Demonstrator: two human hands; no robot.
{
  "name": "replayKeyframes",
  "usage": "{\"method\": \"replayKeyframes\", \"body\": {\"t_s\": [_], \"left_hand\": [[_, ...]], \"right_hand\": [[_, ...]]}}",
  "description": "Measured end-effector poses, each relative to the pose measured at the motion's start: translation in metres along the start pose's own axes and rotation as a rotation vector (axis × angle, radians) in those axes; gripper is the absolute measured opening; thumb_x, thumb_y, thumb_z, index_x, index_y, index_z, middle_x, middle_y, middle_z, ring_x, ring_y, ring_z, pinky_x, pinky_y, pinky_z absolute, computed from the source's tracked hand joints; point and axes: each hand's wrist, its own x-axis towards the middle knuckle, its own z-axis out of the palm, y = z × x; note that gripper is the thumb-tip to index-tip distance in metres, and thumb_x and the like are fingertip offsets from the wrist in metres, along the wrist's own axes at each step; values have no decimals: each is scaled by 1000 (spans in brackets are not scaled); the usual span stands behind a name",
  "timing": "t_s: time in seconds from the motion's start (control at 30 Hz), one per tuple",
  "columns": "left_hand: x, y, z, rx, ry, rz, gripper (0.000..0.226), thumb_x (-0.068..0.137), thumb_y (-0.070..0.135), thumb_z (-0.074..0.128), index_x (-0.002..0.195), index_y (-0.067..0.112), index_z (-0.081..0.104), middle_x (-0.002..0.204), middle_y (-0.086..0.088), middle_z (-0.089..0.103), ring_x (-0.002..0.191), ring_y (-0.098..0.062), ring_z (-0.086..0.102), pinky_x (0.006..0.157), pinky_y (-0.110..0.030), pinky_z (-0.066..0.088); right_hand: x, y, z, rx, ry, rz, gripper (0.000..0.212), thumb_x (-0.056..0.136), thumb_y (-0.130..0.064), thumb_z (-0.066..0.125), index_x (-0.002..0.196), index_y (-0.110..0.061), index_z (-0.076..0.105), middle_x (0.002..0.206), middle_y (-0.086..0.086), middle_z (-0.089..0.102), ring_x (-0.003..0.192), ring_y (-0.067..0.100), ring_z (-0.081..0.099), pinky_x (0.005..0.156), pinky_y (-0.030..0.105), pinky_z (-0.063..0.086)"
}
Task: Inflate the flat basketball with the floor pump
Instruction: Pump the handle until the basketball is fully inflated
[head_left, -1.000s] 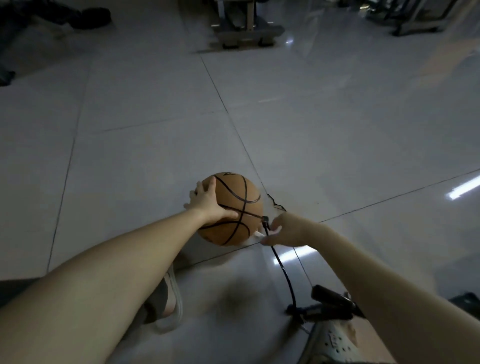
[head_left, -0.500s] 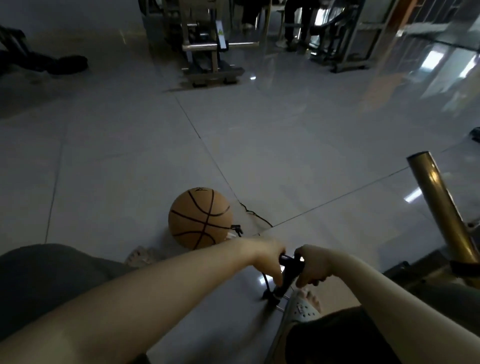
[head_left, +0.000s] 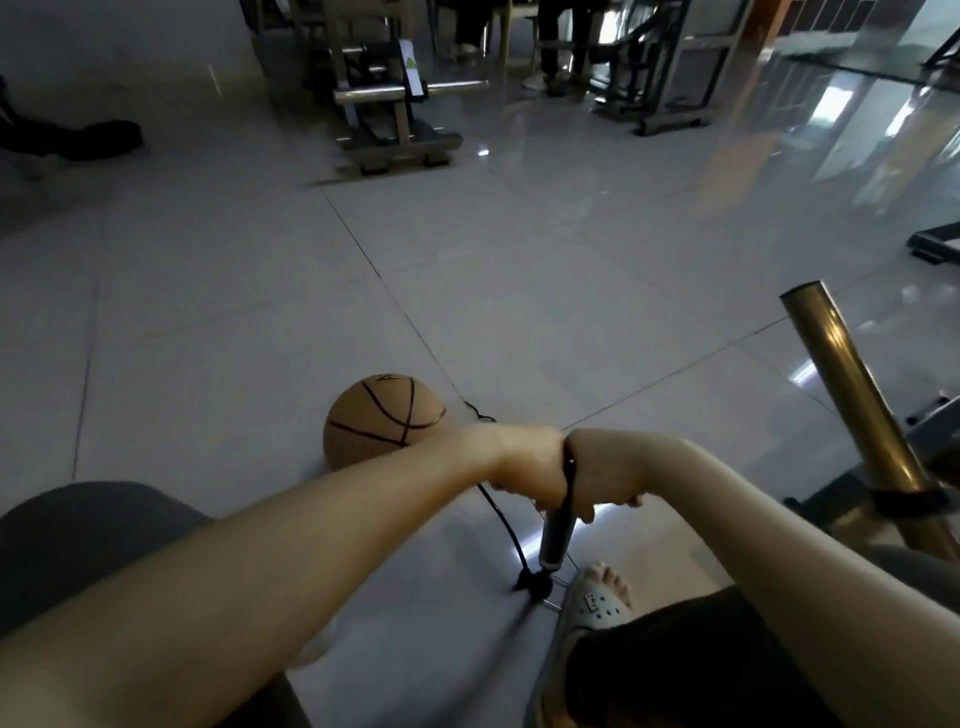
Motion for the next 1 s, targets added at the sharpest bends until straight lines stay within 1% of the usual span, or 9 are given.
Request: {"method": "replayKeyframes", "body": {"t_s": [0.1, 0.17, 0.33, 0.47, 0.6, 0.7, 0.77, 0.83, 1.0], "left_hand": [[25, -12, 38, 15, 105, 82, 17, 86, 29, 72, 89, 13, 70, 74, -3, 62, 70, -24, 62, 59, -31, 50], [39, -19, 55, 52, 124, 113, 17, 87, 28, 68, 81, 12, 63, 69, -3, 57, 71, -27, 61, 62, -34, 52], [76, -28, 88, 26, 125, 77, 8, 84, 18, 66, 84, 11, 63, 63, 0, 47, 66, -27, 56, 57, -30, 45], [78, -30, 95, 47, 141, 66, 5, 84, 16, 64, 87, 13, 63, 66, -1, 50, 67, -26, 57, 56, -30, 44], [62, -24, 86, 12, 88, 17, 15, 83, 20, 70, 78, 15, 58, 64, -1, 52, 59, -22, 54, 51, -27, 40], [39, -19, 62, -35, 50, 35, 7, 84, 12, 67, 78, 12, 63, 67, -2, 57, 61, -22, 56, 48, -25, 37], [19, -8, 28, -32, 75, 64, 20, 83, 7, 68, 69, 17, 58, 63, 1, 55, 58, -18, 55, 44, -22, 36], [1, 4, -15, -29, 108, 92, 23, 79, 5, 71, 65, 18, 59, 61, 2, 55, 53, -13, 52, 43, -21, 37], [-7, 10, -53, -13, 121, 123, 7, 76, 5, 72, 78, 10, 67, 71, -5, 62, 63, -21, 58, 53, -27, 44]], "right_hand": [[28, 17, 31, 38, 50, 37, 26, 65, -16, 78, 87, -2, 71, 61, 9, 57, 45, 20, 52, 50, 28, 46], [41, 27, 46, 36, 61, 27, 27, 64, -23, 83, 85, -9, 73, 75, 6, 67, 65, 22, 63, 61, 29, 52], [81, 47, 74, 10, 90, 27, 30, 75, -25, 77, 101, -11, 71, 102, 9, 71, 85, 22, 63, 70, 28, 47], [91, 52, 83, -30, 97, 33, 30, 76, -29, 75, 102, -15, 70, 102, 8, 71, 92, 24, 66, 74, 29, 49], [75, 40, 80, -10, 92, 58, 28, 72, -27, 79, 97, -15, 71, 95, 5, 71, 82, 21, 65, 74, 29, 52], [49, 27, 61, 2, 91, 40, 22, 70, -29, 82, 81, -13, 70, 72, 3, 64, 58, 20, 59, 58, 28, 51], [25, 22, 31, 44, 123, -11, 28, 70, -31, 82, 87, -11, 73, 71, 8, 64, 48, 18, 53, 49, 27, 47], [-6, 17, -6, 136, 153, -54, 34, 71, -29, 82, 97, -9, 73, 68, 11, 56, 44, 18, 44, 43, 26, 39], [-32, 7, -36, 209, 201, -55, 27, 69, -26, 83, 91, -13, 73, 64, 8, 46, 44, 18, 38, 42, 24, 34]]}}
